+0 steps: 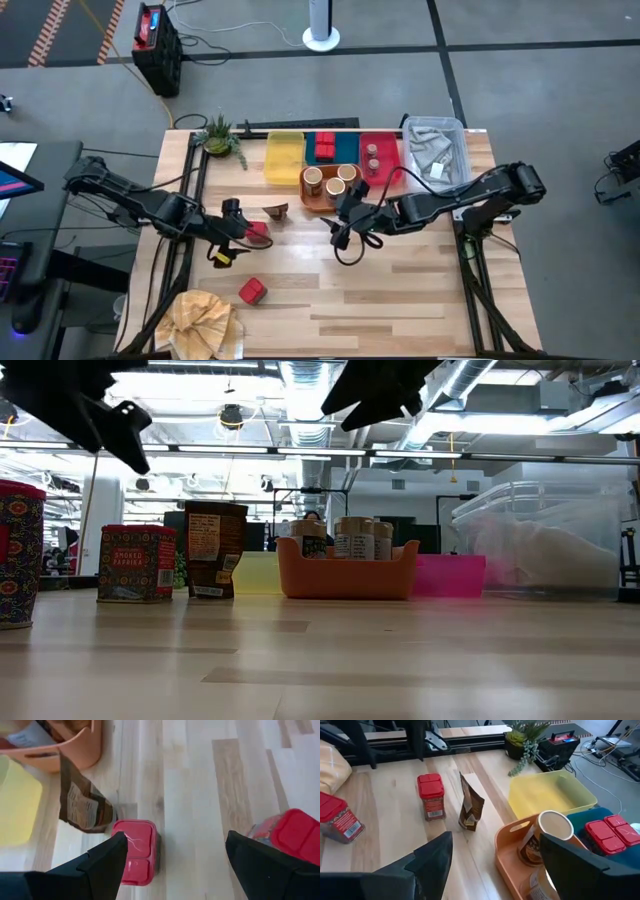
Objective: Sort spices by type
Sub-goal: Put the red seasoning can into the blue bin
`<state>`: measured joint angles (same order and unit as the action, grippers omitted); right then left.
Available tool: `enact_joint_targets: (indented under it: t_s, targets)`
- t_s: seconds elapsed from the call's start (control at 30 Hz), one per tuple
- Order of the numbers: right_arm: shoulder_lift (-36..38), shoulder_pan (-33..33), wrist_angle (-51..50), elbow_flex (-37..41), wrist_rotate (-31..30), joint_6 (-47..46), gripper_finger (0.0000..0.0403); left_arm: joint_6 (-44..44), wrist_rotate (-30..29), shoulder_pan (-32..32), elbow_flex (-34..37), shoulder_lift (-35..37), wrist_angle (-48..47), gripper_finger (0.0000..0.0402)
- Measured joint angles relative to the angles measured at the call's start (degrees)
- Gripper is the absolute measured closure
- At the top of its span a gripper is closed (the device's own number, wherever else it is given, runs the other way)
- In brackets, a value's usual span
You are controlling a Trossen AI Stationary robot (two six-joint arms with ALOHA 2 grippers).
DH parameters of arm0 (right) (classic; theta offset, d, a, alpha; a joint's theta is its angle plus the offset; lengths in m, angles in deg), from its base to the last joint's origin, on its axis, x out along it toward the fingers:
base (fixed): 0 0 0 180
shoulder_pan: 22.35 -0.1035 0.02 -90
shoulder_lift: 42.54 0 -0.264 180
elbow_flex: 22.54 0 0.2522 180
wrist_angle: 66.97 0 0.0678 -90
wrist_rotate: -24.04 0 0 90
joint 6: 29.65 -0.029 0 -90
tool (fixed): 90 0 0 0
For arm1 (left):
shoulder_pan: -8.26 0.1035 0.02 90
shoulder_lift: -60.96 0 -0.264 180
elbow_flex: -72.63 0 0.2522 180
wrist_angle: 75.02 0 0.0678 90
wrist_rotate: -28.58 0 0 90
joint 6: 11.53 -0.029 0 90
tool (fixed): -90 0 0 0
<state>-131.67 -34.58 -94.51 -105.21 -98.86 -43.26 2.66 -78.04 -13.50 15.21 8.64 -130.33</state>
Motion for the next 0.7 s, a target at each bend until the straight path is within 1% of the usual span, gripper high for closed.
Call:
enact_joint_targets:
  t_s: [0.13,0.27,0.57,0.7]
  targets:
    - [0.0,0.0,-0.3,0.0,0.0,0.0,0.0081,2.8,-0.2,0.0,0.0,-1.5,-0.3,0.0082]
    - [0.0,0.0,-0.2,0.0,0.0,0.0,0.0081,3.0,-0.4,0.0,0.0,-2.9,-0.6,0.0082]
    - [0.0,-0.1,-0.2,0.0,0.0,0.1,0.0081,2.5,-8.3,0.1,0.0,-8.7,-2.5,0.0082]
    - [0.0,-0.2,-0.3,0.0,0.0,0.1,0.0081,1.0,-9.2,0.7,0.0,-11.7,-3.6,0.0082]
